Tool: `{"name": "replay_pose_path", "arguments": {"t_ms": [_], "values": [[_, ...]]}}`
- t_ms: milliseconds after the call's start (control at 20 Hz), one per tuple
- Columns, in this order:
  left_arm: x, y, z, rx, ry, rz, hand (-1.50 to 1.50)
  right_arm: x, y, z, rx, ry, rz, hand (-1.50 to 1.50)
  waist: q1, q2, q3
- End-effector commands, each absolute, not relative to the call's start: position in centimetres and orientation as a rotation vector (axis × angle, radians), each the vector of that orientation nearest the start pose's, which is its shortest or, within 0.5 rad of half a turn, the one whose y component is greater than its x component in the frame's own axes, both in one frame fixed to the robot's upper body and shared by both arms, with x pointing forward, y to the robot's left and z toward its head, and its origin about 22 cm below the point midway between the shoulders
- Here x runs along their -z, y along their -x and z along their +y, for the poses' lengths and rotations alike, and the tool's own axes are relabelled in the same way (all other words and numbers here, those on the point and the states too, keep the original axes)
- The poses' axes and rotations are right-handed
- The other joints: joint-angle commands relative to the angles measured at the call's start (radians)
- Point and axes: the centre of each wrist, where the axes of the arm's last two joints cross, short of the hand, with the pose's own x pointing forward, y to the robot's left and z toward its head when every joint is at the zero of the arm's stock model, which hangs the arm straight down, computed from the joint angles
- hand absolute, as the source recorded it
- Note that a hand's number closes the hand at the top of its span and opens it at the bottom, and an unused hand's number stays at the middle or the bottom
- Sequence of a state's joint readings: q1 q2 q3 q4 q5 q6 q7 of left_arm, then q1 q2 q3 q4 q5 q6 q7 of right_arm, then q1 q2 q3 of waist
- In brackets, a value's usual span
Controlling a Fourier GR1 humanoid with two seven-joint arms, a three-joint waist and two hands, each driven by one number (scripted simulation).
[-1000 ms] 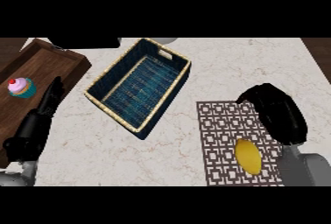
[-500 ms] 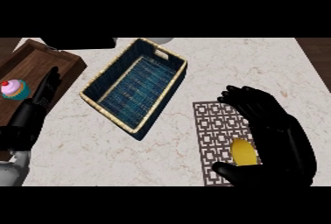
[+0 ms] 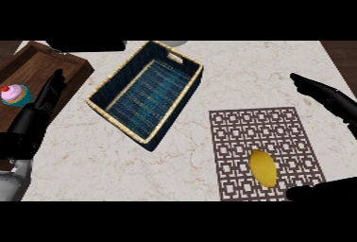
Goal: Pick the lemon from the placemat and place it in the basket
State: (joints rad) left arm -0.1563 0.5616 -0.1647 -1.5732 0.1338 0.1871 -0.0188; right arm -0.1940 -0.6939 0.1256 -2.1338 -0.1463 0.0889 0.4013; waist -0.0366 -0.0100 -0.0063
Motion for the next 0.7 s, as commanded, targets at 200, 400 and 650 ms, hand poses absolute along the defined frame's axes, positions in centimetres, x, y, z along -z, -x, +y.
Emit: {"name": "replay_pose_path", "arguments": {"t_ms": [200,400,650], "values": [[-6.9,-27.0,29.1,0.361,-0.293,-1.705,0.00,-26.5,-22.1,-28.4,-1.273,0.296,-1.389,-1.50,0.037,0.008,0.004],[-7.8,-28.4,29.0,0.380,-0.299,-1.719,0.00,-27.0,-22.6,-29.1,-1.334,0.242,-1.301,-1.50,0.035,0.010,0.006],[-8.3,-28.6,29.3,0.369,-0.278,-1.723,0.00,-26.1,-24.6,-29.6,-1.333,0.258,-1.224,-1.50,0.045,0.012,0.006]]}}
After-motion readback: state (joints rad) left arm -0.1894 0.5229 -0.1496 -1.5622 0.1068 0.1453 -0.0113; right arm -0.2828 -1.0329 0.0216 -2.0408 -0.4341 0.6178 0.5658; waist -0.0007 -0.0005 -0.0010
